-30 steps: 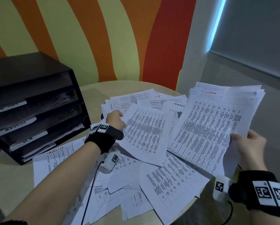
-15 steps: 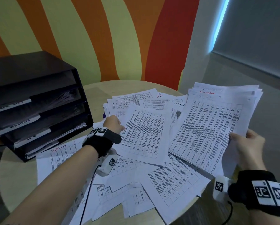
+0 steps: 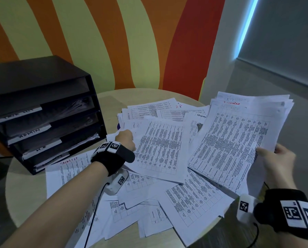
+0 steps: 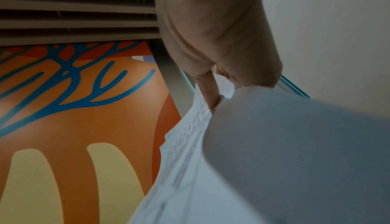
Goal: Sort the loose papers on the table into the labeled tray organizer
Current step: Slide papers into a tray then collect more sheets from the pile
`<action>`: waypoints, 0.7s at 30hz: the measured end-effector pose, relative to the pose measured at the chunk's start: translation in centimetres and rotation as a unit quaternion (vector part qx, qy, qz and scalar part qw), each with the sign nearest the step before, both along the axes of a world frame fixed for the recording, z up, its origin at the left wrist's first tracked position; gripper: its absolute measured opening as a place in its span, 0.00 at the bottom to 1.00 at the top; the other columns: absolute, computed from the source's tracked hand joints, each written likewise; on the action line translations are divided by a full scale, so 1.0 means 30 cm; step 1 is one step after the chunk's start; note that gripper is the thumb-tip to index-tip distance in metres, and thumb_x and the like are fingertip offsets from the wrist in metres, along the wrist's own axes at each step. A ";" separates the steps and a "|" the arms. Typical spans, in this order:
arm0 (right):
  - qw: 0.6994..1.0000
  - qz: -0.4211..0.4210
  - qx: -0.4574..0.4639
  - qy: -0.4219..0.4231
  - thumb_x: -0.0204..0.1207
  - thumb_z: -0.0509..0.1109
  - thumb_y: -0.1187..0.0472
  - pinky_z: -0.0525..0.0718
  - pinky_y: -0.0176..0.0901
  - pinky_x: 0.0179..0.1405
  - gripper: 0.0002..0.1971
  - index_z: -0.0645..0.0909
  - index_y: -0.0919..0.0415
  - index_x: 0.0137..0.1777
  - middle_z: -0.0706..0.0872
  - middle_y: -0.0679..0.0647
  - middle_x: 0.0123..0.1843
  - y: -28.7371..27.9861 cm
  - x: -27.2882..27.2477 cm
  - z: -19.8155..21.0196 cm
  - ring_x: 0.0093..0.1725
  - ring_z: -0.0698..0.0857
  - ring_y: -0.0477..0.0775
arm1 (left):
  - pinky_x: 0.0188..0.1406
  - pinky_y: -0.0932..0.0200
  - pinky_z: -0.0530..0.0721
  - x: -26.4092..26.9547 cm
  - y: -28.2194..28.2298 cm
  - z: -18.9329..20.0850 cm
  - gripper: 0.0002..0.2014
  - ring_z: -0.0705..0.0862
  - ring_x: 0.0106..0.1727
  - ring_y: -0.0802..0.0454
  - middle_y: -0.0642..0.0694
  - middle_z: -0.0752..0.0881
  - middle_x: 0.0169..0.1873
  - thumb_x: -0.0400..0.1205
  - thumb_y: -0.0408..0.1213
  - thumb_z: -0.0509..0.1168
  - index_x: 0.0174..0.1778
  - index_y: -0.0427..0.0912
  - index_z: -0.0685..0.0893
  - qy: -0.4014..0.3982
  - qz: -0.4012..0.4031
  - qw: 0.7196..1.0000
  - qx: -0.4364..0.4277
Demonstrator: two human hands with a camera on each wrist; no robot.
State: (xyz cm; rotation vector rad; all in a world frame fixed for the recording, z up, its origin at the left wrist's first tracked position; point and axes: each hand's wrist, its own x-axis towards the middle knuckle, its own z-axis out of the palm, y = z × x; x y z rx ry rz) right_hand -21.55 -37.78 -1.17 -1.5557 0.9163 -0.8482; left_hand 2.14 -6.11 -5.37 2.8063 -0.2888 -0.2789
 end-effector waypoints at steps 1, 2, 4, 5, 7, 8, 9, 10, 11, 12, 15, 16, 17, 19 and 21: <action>1.000 0.000 0.001 0.000 0.76 0.68 0.75 0.78 0.46 0.50 0.16 0.84 0.67 0.62 0.85 0.60 0.52 -0.001 0.000 -0.001 0.49 0.83 0.57 | 0.34 0.56 0.78 0.001 -0.002 0.004 0.08 0.86 0.42 0.41 0.42 0.84 0.41 0.70 0.28 0.76 0.38 0.38 0.83 -0.001 0.011 1.000 0.003; 1.000 0.001 0.000 0.001 0.76 0.68 0.75 0.78 0.46 0.50 0.16 0.84 0.67 0.62 0.85 0.60 0.52 -0.002 -0.001 -0.002 0.49 0.83 0.57 | 0.37 0.55 0.82 0.008 -0.001 0.003 0.09 0.87 0.46 0.40 0.40 0.86 0.45 0.70 0.29 0.77 0.43 0.36 0.85 -0.014 0.009 1.000 0.005; 1.000 0.001 -0.001 0.001 0.76 0.68 0.75 0.77 0.45 0.50 0.16 0.84 0.67 0.62 0.85 0.60 0.52 -0.001 -0.001 -0.003 0.49 0.83 0.57 | 0.44 0.51 0.88 0.006 -0.002 0.020 0.10 0.88 0.48 0.40 0.39 0.88 0.46 0.71 0.31 0.78 0.43 0.35 0.85 -0.024 0.007 1.000 0.016; 1.000 0.001 -0.001 0.002 0.76 0.68 0.75 0.76 0.45 0.50 0.16 0.84 0.67 0.62 0.85 0.60 0.51 -0.001 -0.001 -0.003 0.49 0.83 0.57 | 0.46 0.49 0.89 0.001 -0.001 0.033 0.10 0.88 0.49 0.40 0.39 0.89 0.45 0.71 0.32 0.79 0.41 0.34 0.85 -0.029 0.009 0.999 0.013; 1.000 0.000 0.000 0.004 0.75 0.68 0.75 0.77 0.45 0.50 0.15 0.84 0.67 0.62 0.86 0.61 0.52 -0.004 0.001 -0.006 0.49 0.83 0.58 | 0.47 0.48 0.89 -0.001 0.003 0.046 0.10 0.89 0.46 0.41 0.39 0.90 0.41 0.70 0.33 0.79 0.41 0.32 0.87 -0.050 0.020 0.999 -0.002; 1.000 -0.001 0.002 0.005 0.75 0.68 0.75 0.77 0.46 0.50 0.16 0.84 0.67 0.62 0.86 0.62 0.53 -0.005 0.002 -0.006 0.49 0.84 0.58 | 0.45 0.48 0.90 -0.001 0.009 0.051 0.09 0.89 0.44 0.42 0.39 0.90 0.39 0.70 0.32 0.79 0.39 0.32 0.87 -0.062 0.027 0.997 -0.021; 1.000 -0.002 0.004 0.006 0.76 0.68 0.74 0.78 0.46 0.50 0.16 0.84 0.67 0.62 0.86 0.62 0.53 -0.006 0.002 -0.005 0.49 0.84 0.58 | 0.43 0.47 0.90 -0.005 0.017 0.058 0.08 0.89 0.42 0.41 0.38 0.90 0.37 0.69 0.30 0.79 0.35 0.31 0.86 -0.068 0.033 0.996 -0.047; 1.000 -0.002 0.006 0.007 0.76 0.68 0.74 0.77 0.46 0.50 0.16 0.83 0.67 0.63 0.86 0.61 0.53 -0.007 0.002 -0.004 0.49 0.83 0.58 | 0.42 0.47 0.90 -0.001 0.026 0.057 0.08 0.89 0.41 0.42 0.38 0.90 0.35 0.69 0.29 0.78 0.31 0.32 0.85 -0.077 0.034 0.994 -0.074; 1.000 -0.003 0.006 0.006 0.76 0.68 0.74 0.77 0.46 0.50 0.16 0.83 0.68 0.63 0.85 0.60 0.53 -0.006 0.002 -0.002 0.49 0.83 0.57 | 0.42 0.48 0.89 -0.004 0.036 0.064 0.08 0.89 0.40 0.43 0.39 0.90 0.34 0.70 0.28 0.77 0.28 0.32 0.84 -0.079 0.033 0.991 -0.102; 1.000 -0.004 0.004 0.007 0.76 0.68 0.75 0.77 0.46 0.51 0.16 0.83 0.68 0.64 0.84 0.59 0.52 -0.005 0.001 0.000 0.50 0.82 0.57 | 0.41 0.51 0.88 -0.003 0.043 0.063 0.09 0.88 0.39 0.46 0.41 0.89 0.32 0.71 0.27 0.76 0.27 0.31 0.85 -0.089 0.029 0.987 -0.134; 1.000 -0.005 -0.003 0.010 0.76 0.67 0.75 0.77 0.46 0.51 0.16 0.83 0.69 0.63 0.84 0.60 0.52 -0.005 0.004 -0.001 0.50 0.82 0.57 | 0.41 0.60 0.79 -0.019 0.049 0.068 0.07 0.83 0.37 0.49 0.39 0.87 0.32 0.74 0.23 0.71 0.30 0.31 0.83 -0.104 0.002 0.961 -0.255; 1.000 -0.007 -0.004 0.012 0.76 0.67 0.75 0.77 0.46 0.50 0.15 0.83 0.69 0.62 0.85 0.61 0.52 -0.006 0.005 -0.004 0.50 0.82 0.57 | 0.41 0.61 0.78 -0.031 0.044 0.070 0.07 0.82 0.39 0.48 0.35 0.86 0.35 0.76 0.22 0.69 0.32 0.31 0.82 -0.102 -0.010 0.950 -0.293; 1.000 -0.008 -0.004 0.013 0.76 0.67 0.75 0.78 0.47 0.50 0.15 0.83 0.69 0.61 0.85 0.62 0.52 -0.007 0.006 -0.007 0.50 0.83 0.57 | 0.40 0.63 0.77 -0.046 0.038 0.077 0.06 0.82 0.40 0.46 0.33 0.85 0.36 0.78 0.22 0.67 0.35 0.33 0.80 -0.089 -0.012 0.942 -0.322; 1.000 -0.006 -0.002 0.011 0.76 0.67 0.76 0.80 0.49 0.52 0.14 0.84 0.69 0.60 0.86 0.63 0.53 -0.008 0.009 -0.016 0.49 0.83 0.58 | 0.43 0.62 0.78 -0.053 0.035 0.069 0.04 0.80 0.43 0.46 0.39 0.81 0.39 0.81 0.25 0.65 0.47 0.36 0.78 0.001 0.003 0.932 -0.361; 1.000 -0.002 0.000 0.009 0.76 0.66 0.76 0.80 0.48 0.52 0.14 0.84 0.68 0.60 0.86 0.62 0.52 0.000 0.009 -0.016 0.49 0.84 0.58 | 0.55 0.55 0.80 -0.040 0.041 0.025 0.12 0.83 0.52 0.45 0.44 0.82 0.50 0.81 0.30 0.69 0.59 0.40 0.77 0.131 0.007 0.929 -0.346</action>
